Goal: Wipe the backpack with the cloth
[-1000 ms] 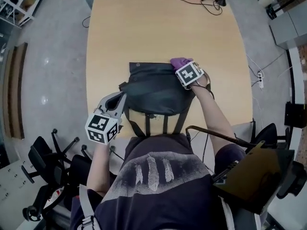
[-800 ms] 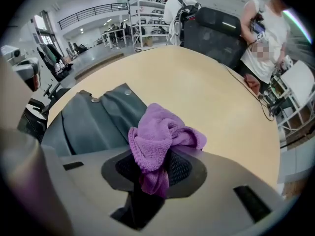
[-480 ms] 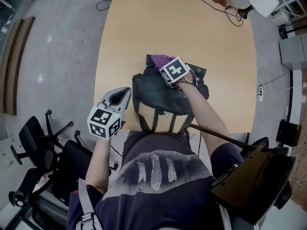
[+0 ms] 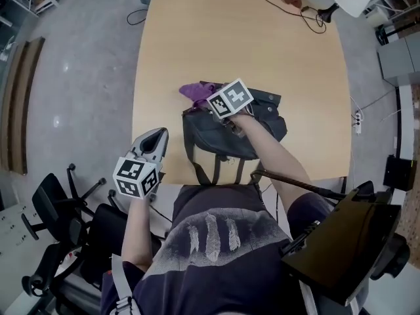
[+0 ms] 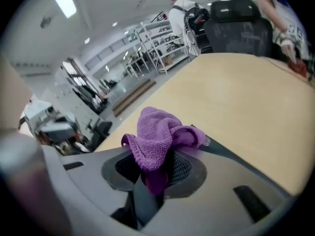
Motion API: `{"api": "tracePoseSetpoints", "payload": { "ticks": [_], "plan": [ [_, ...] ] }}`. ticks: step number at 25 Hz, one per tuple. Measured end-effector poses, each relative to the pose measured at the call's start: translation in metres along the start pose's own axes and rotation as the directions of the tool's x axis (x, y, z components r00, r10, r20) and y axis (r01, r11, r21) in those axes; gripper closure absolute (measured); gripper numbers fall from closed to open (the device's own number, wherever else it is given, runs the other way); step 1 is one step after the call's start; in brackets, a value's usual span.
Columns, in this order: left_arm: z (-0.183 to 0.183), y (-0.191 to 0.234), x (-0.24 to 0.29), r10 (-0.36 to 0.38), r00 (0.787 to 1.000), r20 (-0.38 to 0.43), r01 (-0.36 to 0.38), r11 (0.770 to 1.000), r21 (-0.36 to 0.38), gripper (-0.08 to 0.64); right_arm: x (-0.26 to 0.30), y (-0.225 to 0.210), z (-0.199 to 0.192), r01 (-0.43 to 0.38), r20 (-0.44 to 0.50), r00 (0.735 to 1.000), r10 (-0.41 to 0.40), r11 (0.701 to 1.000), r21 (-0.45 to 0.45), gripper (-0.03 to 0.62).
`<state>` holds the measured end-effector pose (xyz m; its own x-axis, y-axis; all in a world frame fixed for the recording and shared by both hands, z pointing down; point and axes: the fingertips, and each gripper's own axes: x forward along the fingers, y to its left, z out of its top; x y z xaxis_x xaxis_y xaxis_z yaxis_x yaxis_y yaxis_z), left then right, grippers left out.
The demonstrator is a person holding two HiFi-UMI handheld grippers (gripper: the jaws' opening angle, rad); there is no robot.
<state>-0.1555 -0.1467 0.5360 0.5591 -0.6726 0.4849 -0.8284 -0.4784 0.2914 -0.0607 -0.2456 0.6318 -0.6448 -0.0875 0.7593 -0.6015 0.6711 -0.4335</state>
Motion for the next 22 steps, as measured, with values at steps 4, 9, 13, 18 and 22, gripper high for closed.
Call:
{"api": "tracePoseSetpoints", "payload": {
  "ticks": [4, 9, 13, 18, 22],
  "plan": [
    [0.001, -0.007, 0.006, -0.011, 1.000, 0.000, 0.011, 1.000, 0.012, 0.552, -0.042, 0.067, 0.025, -0.463, 0.296, 0.878, 0.377, 0.827, 0.320, 0.483],
    [0.006, -0.017, 0.015, -0.046, 0.999, -0.001, 0.046, 0.999, 0.026, 0.552, -0.027, 0.080, 0.002, -0.476, 0.260, 0.878, 0.401, 0.781, 0.405, 0.483],
    [0.001, -0.021, 0.015, -0.052, 0.998, -0.019, 0.053, 0.998, 0.039, 0.552, -0.006, 0.037, -0.039, -0.094, -0.010, 0.995, 0.097, 0.978, 0.184, 0.483],
    [-0.006, -0.028, 0.014, -0.050, 0.998, -0.038, 0.051, 0.998, 0.042, 0.552, -0.018, 0.010, -0.052, 0.107, -0.127, 0.985, -0.117, 0.990, -0.088, 0.483],
    [-0.003, -0.043, 0.022, -0.073, 0.996, -0.043, 0.076, 0.995, 0.068, 0.552, -0.042, -0.017, -0.065, 0.193, -0.123, 0.970, -0.210, 0.972, -0.132, 0.483]
  ]
}}
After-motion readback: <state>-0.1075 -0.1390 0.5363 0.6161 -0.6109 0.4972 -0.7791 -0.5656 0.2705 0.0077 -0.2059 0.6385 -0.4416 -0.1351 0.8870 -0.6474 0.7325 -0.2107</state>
